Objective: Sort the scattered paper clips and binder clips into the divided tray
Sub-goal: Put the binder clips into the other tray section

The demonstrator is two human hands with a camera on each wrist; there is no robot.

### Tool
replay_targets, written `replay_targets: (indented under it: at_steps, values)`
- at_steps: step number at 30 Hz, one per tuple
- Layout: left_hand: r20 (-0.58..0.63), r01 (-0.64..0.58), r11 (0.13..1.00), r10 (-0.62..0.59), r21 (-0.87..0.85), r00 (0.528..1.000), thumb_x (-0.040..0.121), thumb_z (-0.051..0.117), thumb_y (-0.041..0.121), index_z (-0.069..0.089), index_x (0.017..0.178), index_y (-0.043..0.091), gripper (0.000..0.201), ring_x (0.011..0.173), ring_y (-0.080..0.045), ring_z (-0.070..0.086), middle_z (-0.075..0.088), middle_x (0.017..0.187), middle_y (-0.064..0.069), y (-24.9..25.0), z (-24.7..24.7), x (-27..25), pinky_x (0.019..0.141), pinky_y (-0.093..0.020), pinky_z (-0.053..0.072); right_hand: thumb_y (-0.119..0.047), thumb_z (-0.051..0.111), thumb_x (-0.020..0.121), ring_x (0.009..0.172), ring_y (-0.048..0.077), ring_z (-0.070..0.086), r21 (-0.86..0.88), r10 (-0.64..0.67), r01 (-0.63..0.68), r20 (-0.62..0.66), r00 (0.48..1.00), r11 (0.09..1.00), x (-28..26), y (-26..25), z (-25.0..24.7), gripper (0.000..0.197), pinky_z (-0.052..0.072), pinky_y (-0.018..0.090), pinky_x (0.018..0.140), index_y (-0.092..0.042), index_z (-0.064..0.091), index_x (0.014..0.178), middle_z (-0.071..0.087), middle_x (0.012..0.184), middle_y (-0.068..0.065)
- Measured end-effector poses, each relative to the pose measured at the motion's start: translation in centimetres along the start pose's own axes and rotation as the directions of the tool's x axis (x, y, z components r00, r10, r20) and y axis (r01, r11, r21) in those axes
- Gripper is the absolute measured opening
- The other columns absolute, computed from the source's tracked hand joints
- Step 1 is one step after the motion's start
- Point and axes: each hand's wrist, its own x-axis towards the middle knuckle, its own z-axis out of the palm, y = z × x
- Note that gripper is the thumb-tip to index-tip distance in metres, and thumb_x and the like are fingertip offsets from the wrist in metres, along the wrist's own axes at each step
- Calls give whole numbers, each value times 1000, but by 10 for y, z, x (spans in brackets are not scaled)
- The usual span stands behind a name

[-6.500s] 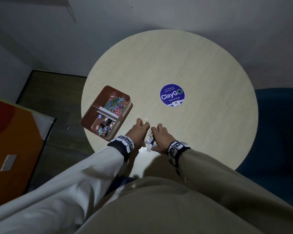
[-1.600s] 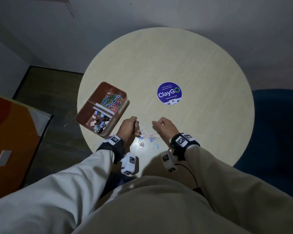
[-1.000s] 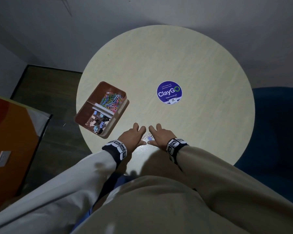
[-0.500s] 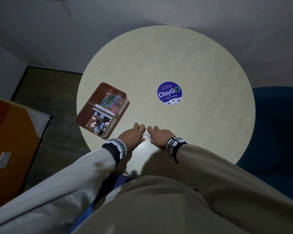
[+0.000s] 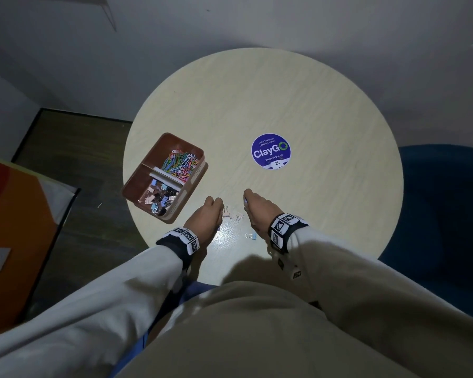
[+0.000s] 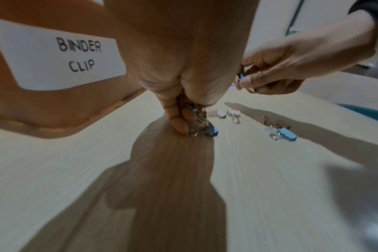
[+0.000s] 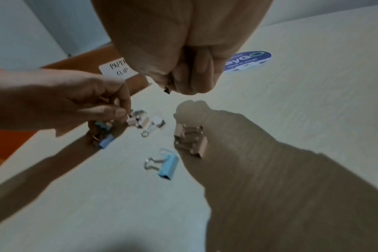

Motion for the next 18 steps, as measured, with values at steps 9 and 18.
replay_targets:
  at_steps: [9,18]
  values:
    - [-309,-21,963,-66,-269,949,86,36,16,44,85,16,8,75,-8,44,46,90,1,11,-56,-23,67,-25,37,-24,31,103,68,30,57,312,-31,78,-154,988,947,20,-63,-26,14,47,40,62,-15,40,97,59,79,9]
    - [-485,221,929,-345,-296,804,104,39,16,53,108,1,21,94,-34,55,53,109,-22,-52,-111,-40,81,-39,41,-13,41,101,71,30,53,429,-175,234,-173,969,872,50,-158,-40,17,35,38,62,-1,47,111,55,81,15]
